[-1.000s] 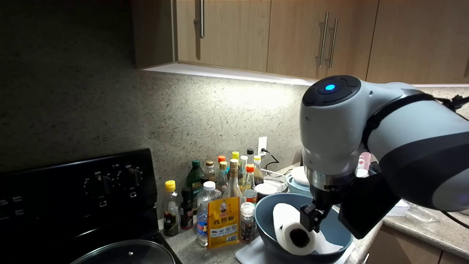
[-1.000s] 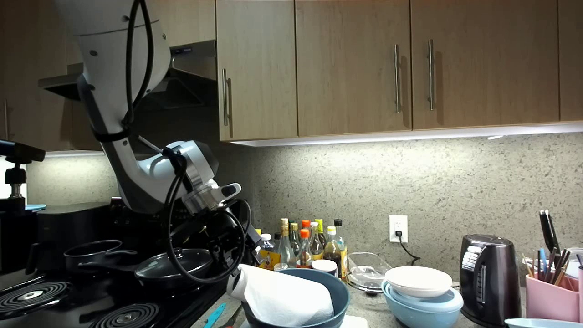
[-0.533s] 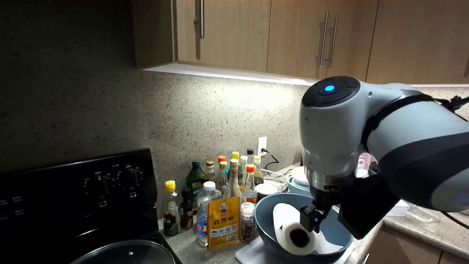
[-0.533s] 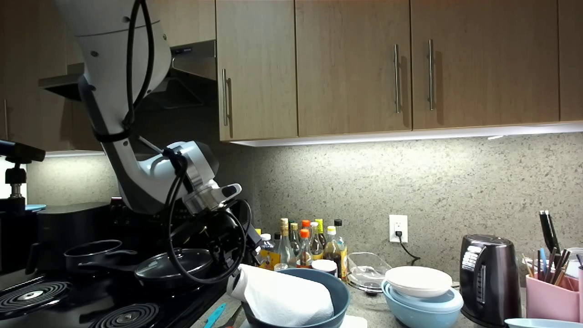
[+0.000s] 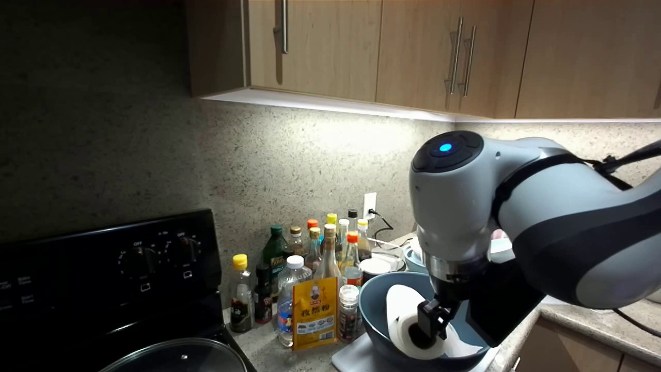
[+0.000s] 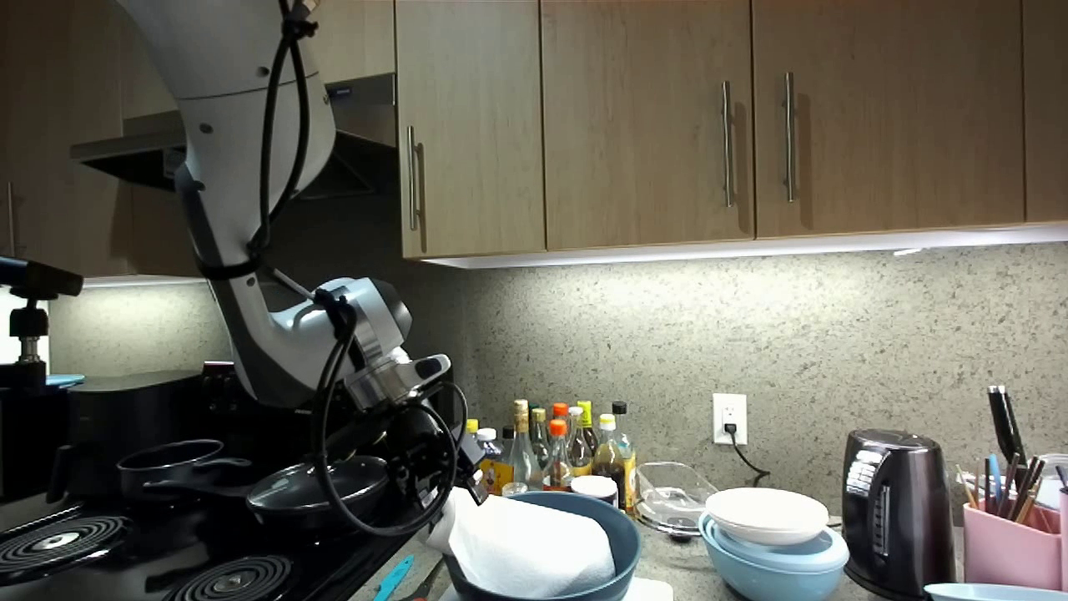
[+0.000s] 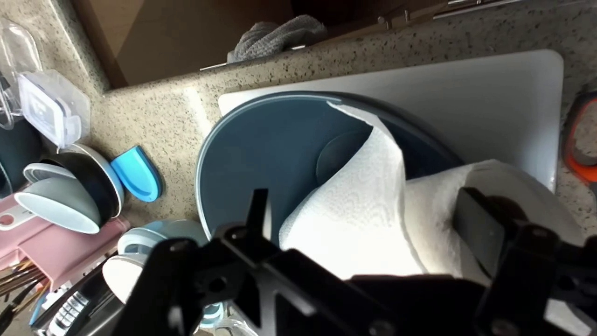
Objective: Pick up the kitchen paper from the bowl and put it on the counter
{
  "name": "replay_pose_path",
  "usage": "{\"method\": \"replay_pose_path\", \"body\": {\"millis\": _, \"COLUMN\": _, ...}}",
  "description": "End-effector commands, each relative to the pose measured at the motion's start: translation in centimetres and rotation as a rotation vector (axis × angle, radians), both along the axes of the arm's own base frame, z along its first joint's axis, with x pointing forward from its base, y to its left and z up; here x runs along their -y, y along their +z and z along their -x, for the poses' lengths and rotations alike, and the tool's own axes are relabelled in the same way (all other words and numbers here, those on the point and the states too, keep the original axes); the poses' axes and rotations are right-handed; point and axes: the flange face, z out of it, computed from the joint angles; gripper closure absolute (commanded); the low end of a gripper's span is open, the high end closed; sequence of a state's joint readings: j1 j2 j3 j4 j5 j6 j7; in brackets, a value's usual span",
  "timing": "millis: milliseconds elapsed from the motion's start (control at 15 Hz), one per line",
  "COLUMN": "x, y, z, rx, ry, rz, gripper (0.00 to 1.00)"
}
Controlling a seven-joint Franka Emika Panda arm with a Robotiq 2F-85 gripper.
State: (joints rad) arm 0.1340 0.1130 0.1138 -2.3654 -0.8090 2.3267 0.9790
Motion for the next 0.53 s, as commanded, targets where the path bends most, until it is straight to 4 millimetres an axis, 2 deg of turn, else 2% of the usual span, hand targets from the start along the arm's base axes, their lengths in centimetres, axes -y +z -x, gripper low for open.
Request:
{"method": "replay_pose_path", "body": {"millis": 0, "x": -0.2, "y": -0.7, "z": -1.3, "rx": -0.006, "ry": 0.013, "rz": -0.005, "gripper": 0.00}}
{"method": "replay_pose_path", "body": {"millis": 467, "x": -2.1, "y": 0.5, "z": -2.8, "rx": 0.013, "ry": 0.050, "rz": 0.014, "gripper": 0.00}}
